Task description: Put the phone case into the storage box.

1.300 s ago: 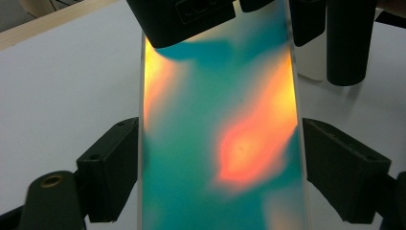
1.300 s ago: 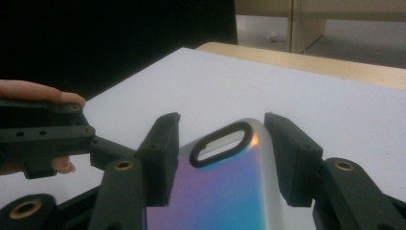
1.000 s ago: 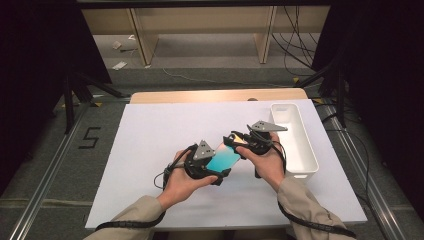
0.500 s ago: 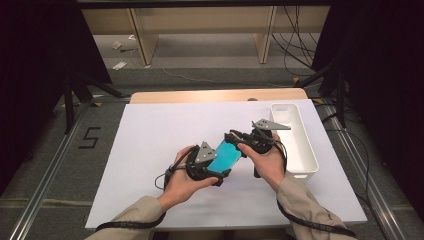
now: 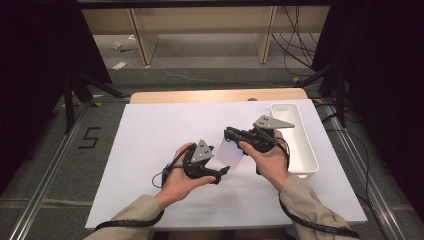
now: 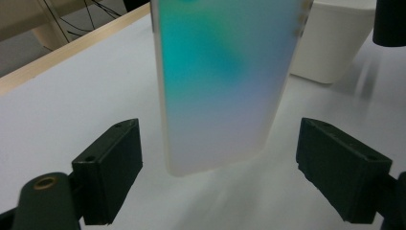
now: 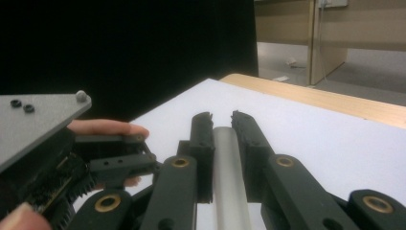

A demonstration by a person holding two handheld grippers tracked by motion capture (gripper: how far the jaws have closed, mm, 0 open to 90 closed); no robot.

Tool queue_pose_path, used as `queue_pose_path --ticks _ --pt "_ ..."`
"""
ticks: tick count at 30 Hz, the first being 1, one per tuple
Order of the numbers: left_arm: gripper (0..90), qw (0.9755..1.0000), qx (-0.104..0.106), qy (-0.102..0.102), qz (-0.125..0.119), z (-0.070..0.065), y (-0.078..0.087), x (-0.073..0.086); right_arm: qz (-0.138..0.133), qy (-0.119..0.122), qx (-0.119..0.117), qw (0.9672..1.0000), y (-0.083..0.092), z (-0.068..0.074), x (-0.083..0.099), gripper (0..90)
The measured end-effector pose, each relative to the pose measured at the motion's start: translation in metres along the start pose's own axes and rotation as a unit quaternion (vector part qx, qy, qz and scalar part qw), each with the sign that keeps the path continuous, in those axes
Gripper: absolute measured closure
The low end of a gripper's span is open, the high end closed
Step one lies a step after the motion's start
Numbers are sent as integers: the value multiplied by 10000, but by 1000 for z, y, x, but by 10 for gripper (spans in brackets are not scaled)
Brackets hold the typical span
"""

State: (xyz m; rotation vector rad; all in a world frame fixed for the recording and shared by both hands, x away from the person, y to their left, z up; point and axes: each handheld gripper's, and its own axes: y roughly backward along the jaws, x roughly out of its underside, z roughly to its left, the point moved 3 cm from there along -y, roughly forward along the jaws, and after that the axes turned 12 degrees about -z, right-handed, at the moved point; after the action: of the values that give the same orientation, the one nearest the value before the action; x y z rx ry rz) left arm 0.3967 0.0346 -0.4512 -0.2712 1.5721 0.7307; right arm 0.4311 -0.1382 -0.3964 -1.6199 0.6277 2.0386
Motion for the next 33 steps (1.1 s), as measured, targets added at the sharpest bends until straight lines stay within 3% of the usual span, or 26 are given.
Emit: queue_pose_path --ticks 9,15,24,33 --pt "149 9999 61 117 0 8 4 2 200 364 -239 9988 8 -5 -9 800" --pt "158 9998 143 143 -18 10 5 4 364 627 -484 9962 10 -6 -11 799" --pt "173 9998 166 106 17 11 4 6 519 740 -550 9944 12 -7 -11 799" --pt "179 9998 196 86 20 11 4 7 669 868 -835 9905 12 -7 -11 799"
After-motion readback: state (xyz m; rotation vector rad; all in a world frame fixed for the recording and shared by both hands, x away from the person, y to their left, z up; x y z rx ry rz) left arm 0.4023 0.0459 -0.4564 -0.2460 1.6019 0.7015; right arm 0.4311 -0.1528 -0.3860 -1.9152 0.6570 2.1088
